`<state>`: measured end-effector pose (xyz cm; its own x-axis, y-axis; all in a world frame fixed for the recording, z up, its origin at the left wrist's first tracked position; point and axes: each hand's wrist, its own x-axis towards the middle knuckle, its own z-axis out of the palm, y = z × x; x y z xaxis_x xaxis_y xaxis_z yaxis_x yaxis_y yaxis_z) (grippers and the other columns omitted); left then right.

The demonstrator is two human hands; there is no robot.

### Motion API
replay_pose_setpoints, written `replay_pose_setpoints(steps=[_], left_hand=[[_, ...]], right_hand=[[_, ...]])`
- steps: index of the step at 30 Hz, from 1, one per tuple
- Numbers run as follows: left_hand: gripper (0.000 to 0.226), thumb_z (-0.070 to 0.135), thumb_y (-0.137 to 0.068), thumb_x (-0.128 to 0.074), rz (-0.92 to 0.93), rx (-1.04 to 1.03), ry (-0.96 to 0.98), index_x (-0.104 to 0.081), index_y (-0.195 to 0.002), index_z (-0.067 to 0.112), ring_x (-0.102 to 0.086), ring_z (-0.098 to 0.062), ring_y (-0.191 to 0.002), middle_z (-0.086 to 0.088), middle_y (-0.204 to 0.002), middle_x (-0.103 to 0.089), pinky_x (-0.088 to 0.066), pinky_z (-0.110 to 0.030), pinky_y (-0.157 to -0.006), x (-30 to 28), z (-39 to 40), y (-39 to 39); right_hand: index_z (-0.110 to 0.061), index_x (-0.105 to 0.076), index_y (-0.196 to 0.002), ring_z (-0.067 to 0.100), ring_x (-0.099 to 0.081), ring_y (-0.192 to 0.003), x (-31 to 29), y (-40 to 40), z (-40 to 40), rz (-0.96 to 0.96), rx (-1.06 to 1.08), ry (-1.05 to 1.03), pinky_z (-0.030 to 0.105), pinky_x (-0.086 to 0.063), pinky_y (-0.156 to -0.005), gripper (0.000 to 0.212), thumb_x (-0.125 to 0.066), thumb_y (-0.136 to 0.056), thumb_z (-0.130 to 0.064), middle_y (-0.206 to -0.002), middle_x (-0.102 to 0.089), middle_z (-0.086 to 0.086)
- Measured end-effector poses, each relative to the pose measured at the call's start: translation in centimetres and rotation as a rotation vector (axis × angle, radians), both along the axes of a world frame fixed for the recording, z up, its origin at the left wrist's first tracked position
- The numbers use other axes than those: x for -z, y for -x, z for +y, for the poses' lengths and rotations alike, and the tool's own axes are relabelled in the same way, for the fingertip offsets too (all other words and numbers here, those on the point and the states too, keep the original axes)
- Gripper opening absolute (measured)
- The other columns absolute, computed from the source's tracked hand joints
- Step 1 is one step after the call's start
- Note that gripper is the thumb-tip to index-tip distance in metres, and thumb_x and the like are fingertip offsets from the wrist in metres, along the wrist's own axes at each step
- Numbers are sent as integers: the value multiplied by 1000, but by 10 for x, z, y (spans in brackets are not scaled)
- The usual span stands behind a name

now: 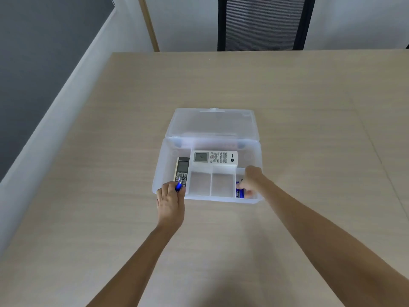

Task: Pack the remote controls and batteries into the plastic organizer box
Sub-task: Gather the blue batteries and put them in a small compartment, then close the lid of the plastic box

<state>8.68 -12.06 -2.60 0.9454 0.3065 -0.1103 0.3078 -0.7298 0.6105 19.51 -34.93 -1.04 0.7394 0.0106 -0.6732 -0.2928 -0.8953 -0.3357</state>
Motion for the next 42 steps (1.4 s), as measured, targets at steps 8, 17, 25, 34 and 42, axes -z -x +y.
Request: replay_pose_setpoints(steps=[8,17,25,34,42], left_hand=[[35,35,-100,-38,262,407,-61,-56,-93,6,-58,-32,-73,-13,-83,-61,-44,-35,-63,-33,-91,-39],[35,0,-80,-60,547,613,-575,-62,-111,16,-63,-18,-101,3,-109,-66,-37,-24,-70,-23,-183,-75],[17,30,-90,-51,502,569,-439,-56,-77,20,-58,-20,-77,5,-63,-46,-31,-20,-57,-27,-176,-76],[100,85,-71,-24,167,311,-422,-17,-151,25,-12,-28,-147,-8,-159,-17,-10,-58,-116,6,-12,-17],[94,82,-78,-4,241,329,-456,-21,-150,24,-19,-33,-146,-9,-158,-24,-16,-64,-112,25,-1,-19]], right_hand=[[-1,-59,-86,26,-66,-74,-42,-86,-54,-283,94,110,24,-43,-61,28,-61,-84,-29,-68,-62,9],[-8,-49,-56,8,-44,-16,-4,-84,-57,-148,197,-94,14,-35,-26,31,-53,-87,-12,-16,-42,-6],[-3,-52,-60,18,-52,-30,2,-96,-60,-124,190,-105,24,-44,-40,25,-56,-84,-9,-27,-51,3],[6,-51,-111,22,-53,-80,17,-133,-50,-145,668,-525,31,-44,-65,39,-68,-82,-14,-88,-53,11],[-5,-62,-85,24,-59,-74,28,-143,-43,-259,736,-594,29,-47,-55,22,-62,-71,12,-84,-59,12]])
